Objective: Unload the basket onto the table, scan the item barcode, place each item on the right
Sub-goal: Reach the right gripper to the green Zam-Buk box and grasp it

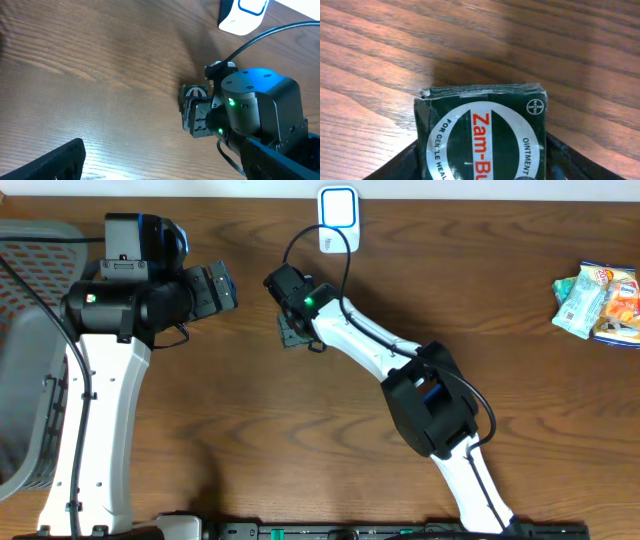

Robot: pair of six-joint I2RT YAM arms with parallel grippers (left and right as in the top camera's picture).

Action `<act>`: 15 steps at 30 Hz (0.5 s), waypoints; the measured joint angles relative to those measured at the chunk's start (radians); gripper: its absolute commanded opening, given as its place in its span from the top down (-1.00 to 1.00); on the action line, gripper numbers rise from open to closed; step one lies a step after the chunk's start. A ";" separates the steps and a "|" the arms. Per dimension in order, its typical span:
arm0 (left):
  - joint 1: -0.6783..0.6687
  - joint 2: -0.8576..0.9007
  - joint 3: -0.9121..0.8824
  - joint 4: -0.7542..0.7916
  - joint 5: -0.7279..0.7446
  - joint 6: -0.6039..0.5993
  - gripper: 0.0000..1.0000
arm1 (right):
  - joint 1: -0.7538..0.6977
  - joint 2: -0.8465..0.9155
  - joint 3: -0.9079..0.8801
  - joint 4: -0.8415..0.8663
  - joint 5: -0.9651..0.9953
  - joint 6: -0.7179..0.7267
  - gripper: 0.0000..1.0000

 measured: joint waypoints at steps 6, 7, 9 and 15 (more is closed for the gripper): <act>0.000 0.000 0.000 0.000 0.000 0.000 -0.95 | -0.037 -0.002 0.003 -0.106 0.002 -0.108 -0.15; 0.000 0.000 0.000 0.000 0.000 0.000 -0.96 | -0.045 -0.005 0.004 -0.130 0.001 -0.142 -0.14; 0.000 0.000 0.000 0.000 0.000 0.000 -0.96 | -0.066 -0.012 0.006 -0.189 -0.001 -0.244 -0.15; 0.000 0.000 0.000 0.000 0.000 0.000 -0.95 | -0.156 -0.057 -0.004 -0.317 -0.024 -0.462 -0.64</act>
